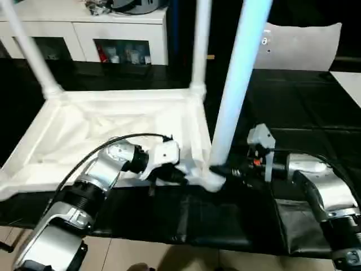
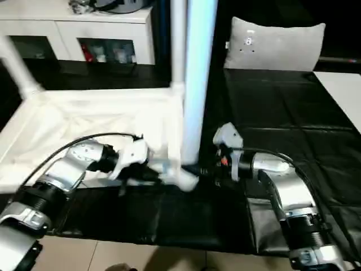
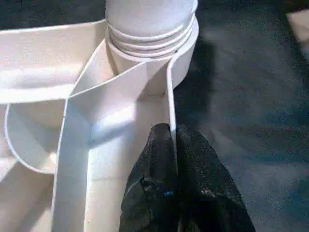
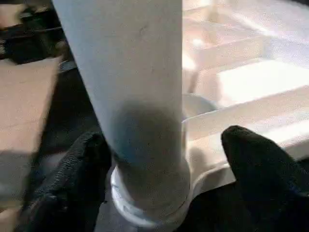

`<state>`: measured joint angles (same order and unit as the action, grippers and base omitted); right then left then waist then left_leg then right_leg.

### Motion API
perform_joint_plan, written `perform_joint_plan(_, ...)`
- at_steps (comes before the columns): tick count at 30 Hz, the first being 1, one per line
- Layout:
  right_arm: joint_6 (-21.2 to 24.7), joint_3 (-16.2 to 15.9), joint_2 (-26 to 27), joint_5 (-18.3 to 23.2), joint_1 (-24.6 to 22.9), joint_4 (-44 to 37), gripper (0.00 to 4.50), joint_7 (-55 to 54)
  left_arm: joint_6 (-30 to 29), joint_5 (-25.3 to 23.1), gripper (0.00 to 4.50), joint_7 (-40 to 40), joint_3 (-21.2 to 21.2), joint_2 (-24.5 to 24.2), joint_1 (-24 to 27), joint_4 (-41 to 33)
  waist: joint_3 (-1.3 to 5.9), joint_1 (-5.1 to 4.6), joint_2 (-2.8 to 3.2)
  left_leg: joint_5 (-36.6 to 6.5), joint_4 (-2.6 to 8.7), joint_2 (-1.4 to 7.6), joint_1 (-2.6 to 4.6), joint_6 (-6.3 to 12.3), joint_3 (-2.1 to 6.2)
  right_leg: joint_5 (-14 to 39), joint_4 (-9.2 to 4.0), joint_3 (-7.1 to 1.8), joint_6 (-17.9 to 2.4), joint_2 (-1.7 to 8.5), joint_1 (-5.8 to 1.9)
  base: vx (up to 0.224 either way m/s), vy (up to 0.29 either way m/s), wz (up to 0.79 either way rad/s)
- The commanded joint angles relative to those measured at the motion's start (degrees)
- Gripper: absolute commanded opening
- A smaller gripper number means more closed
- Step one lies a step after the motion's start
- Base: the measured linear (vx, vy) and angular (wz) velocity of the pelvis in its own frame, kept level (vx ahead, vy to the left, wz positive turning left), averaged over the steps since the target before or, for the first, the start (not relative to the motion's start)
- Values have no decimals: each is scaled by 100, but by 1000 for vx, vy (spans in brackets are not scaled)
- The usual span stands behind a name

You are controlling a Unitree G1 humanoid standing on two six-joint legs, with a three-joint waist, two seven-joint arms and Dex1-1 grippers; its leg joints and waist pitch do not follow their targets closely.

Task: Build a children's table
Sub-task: Rotate leg to tighten

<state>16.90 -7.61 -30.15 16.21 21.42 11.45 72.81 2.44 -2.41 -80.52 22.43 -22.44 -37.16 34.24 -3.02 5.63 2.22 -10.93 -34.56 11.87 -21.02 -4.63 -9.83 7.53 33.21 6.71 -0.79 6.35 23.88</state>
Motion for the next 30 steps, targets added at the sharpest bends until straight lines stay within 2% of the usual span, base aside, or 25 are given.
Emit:
perform_joint_plan(1,78,-128,-94,135,73,-44,338,307,251,16,0,-349,143,21,-209,-73,448,0,-115,-1048,392,126,34,512,-30,1793,-328,-270,-1120,232,-370,0,0,0)
perform_joint_plan(2,97,-166,-115,137,76,-33,338,387,288,13,0,-396,154,17,-217,-65,447,0,-133,-1033,391,121,29,510,-32,1838,-334,-267,-1099,229,-372,0,0,0)
perform_joint_plan(3,113,-212,-124,122,71,-25,313,448,295,15,0,-423,167,12,-214,-83,452,11,-135,-1018,390,124,33,504,-29,1870,-332,-265,-1086,234,-373,0,0,0)
perform_joint_plan(7,71,-275,-84,88,81,34,286,511,336,18,0,-458,180,3,-224,-77,446,30,-137,-1025,396,128,31,452,-24,2029,-344,-265,-1015,234,-360,0,0,0)
perform_joint_plan(12,62,-326,-32,109,109,94,250,552,409,31,0,-472,164,-7,-243,-25,449,44,-133,-1023,401,127,34,413,-20,1999,-342,-263,-1008,230,-362,0,0,0)
perform_joint_plan(17,249,-352,-9,212,15,-35,208,617,390,-2,0,-390,120,-11,-251,43,450,44,-128,-1026,403,127,34,399,-19,1964,-337,-263,-1016,226,-365,0,0,0)
perform_joint_plan(18,387,-319,30,304,-57,-142,202,570,256,14,0,-266,68,25,-252,49,451,50,-100,-1032,401,127,36,392,-17,1961,-337,-263,-1023,230,-365,0,0,0)
perform_joint_plan(22,567,-251,124,429,-185,-336,196,426,27,71,0,-58,-34,103,-248,38,444,59,-121,-1060,410,122,31,371,-18,2030,-348,-260,-995,225,-372,0,0,0)
perform_joint_plan(23,751,-174,251,535,-263,-478,196,193,-215,99,0,140,-111,175,-242,-15,439,53,-91,-1075,415,124,34,352,-14,2058,-346,-258,-991,219,-372,0,0,0)
perform_joint_plan(24,899,-99,408,579,-318,-591,196,-125,-421,125,0,324,-176,249,-221,-99,425,52,-100,-1186,416,118,54,324,-21,2252,-388,-252,-929,222,-351,0,0,0)
perform_joint_plan(25,989,-35,629,507,-340,-651,196,-607,-643,110,0,613,-241,355,-192,-202,414,43,-105,-1209,425,115,49,294,-17,2342,-402,-253,-889,223,-361,0,0,0)
perform_joint_plan(26,992,-32,637,505,-341,-653,196,-625,-651,110,0,623,-243,358,-191,-206,405,28,-99,-1265,432,101,52,218,-5,2557,-422,-237,-810,228,-346,0,0,0)
perform_joint_plan(27,1040,6,787,438,-348,-682,196,-958,-793,92,0,822,-283,429,-170,-276,403,-8,-110,-1344,429,72,63,152,2,2864,-469,-205,-667,231,-348,0,0,0)
perform_joint_plan(29,1077,94,1188,138,-241,-516,196,-1825,-1130,41,0,1325,-377,645,-127,-411,390,-96,-101,-1436,435,56,54,70,20,3064,-505,-178,-538,220,-341,0,0,0)
perform_joint_plan(30,1142,161,1401,0,-156,-407,196,-2272,-1359,-1,0,1578,-414,768,-122,-479,382,-180,-110,-1484,445,44,7,25,42,3178,-507,-146,-442,206,-366,0,0,0)
